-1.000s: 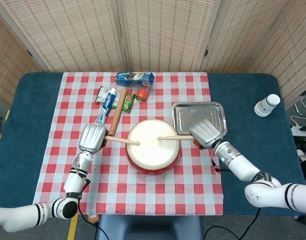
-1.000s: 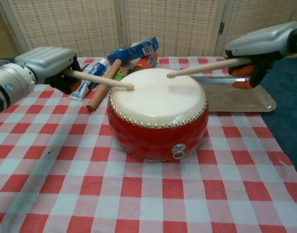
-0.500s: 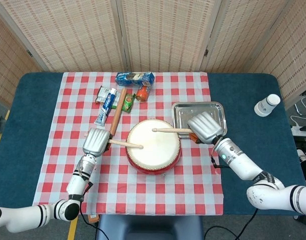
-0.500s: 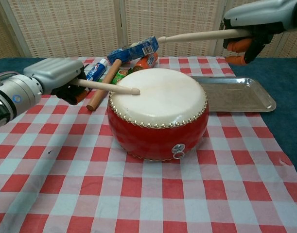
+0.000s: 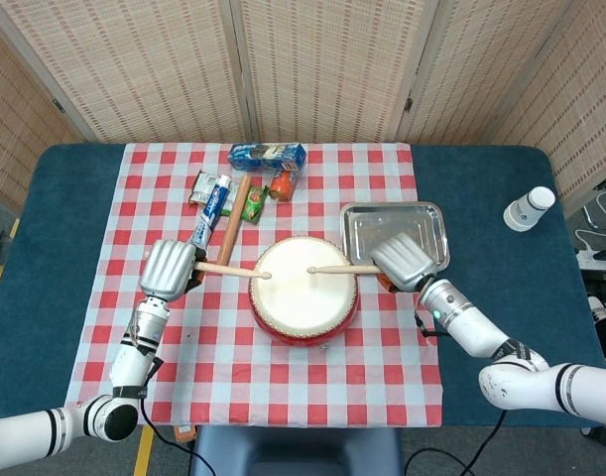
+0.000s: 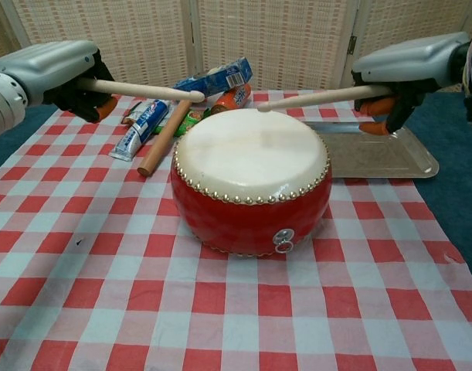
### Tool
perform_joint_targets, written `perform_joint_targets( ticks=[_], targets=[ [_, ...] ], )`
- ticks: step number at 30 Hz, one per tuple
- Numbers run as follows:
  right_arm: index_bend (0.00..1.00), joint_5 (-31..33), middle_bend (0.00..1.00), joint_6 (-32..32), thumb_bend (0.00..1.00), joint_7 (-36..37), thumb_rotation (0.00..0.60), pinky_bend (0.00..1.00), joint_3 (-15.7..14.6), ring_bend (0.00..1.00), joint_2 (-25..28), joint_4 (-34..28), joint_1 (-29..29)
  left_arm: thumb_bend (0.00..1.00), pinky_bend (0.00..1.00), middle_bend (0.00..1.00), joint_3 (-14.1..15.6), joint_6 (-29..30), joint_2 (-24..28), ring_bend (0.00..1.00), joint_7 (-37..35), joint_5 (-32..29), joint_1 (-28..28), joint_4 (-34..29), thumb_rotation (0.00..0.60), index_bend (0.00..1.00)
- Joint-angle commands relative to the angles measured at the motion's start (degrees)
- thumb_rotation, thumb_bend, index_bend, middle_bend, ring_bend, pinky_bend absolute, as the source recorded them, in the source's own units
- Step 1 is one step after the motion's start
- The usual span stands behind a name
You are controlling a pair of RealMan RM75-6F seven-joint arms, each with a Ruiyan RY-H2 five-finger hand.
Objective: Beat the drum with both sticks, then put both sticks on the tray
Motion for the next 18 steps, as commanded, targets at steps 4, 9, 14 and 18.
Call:
perform_joint_targets(
  ticks=[4,9,14,18],
  targets=[
    [1.00,-4.4,1.00,1.8,0.42,7.6,0.600,1.00,1.6,1.00,3.3,3.5,-4.0,0.83,1.00,1.00,0.7,0.2,0.8,1.00,-5.2,1.0,2.2,2.0,0.600,1.00],
    [1.00,-6.0,1.00,-1.6,0.42,12.2,0.600,1.00,0.6,1.00,-2.2,15.2,-5.2,0.83,1.00,1.00,0.4,0.3,2.1,1.00,-8.4,1.2,3.5,2.7,0.600,1.00],
    [1.00,-9.5,1.00,-5.6,0.42,17.7,0.600,1.00,0.0,1.00,-8.3,26.4,-5.2,0.83,1.00,1.00,0.1,0.1,3.2,1.00,-10.2,1.0,4.4,3.3,0.600,1.00],
    [1.00,-12.3,1.00,-8.2,0.41,21.2,0.600,1.00,-0.2,1.00,-13.2,34.7,-4.6,0.83,1.00,1.00,-0.2,0.1,4.0,1.00,-11.3,1.0,4.9,3.5,0.600,1.00]
  ],
)
